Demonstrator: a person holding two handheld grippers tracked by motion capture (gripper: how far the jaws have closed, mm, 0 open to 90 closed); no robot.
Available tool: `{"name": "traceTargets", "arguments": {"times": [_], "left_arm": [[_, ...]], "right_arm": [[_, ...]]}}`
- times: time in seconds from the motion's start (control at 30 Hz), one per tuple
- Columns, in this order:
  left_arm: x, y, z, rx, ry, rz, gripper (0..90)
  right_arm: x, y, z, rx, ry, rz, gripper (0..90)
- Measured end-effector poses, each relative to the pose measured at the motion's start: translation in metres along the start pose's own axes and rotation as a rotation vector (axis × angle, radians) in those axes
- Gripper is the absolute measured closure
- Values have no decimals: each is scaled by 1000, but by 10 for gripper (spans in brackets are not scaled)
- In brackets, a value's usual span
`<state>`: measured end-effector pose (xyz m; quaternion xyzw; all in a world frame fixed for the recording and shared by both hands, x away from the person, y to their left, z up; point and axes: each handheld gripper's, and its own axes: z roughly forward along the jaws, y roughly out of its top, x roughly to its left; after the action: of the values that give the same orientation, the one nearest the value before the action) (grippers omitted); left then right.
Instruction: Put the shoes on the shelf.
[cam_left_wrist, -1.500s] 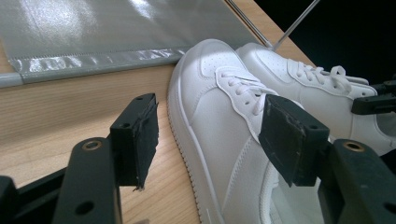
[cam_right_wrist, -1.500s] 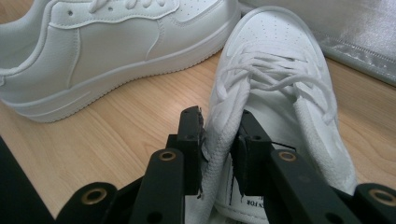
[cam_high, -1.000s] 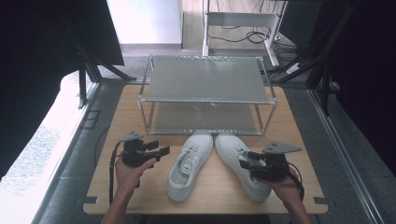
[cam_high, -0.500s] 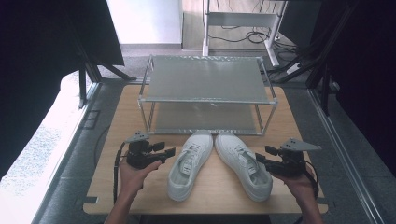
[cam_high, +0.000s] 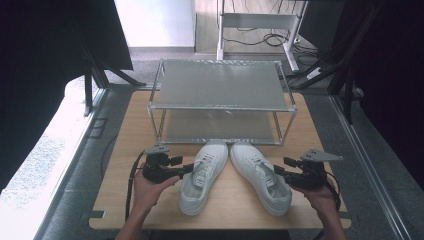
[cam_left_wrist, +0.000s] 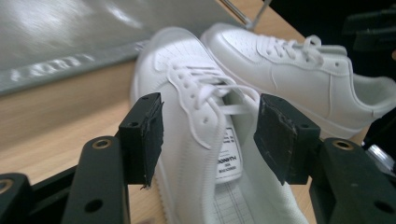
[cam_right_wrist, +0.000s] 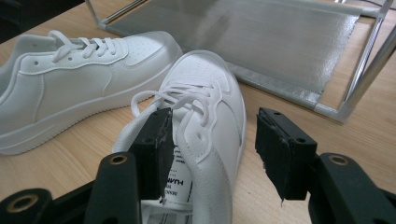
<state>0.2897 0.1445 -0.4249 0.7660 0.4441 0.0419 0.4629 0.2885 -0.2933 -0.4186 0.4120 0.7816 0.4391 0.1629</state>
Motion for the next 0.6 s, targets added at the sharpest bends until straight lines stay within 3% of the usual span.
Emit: {"name": "traceTargets", "arguments": {"times": [0.23, 0.6], "left_arm": [[-8, -5, 19, 66, 34, 28, 428], [-8, -9, 30, 87, 102, 32, 477]], "right_arm": [[3, -2, 7, 43, -4, -18, 479], [6, -7, 23, 137, -38, -50, 498]]}}
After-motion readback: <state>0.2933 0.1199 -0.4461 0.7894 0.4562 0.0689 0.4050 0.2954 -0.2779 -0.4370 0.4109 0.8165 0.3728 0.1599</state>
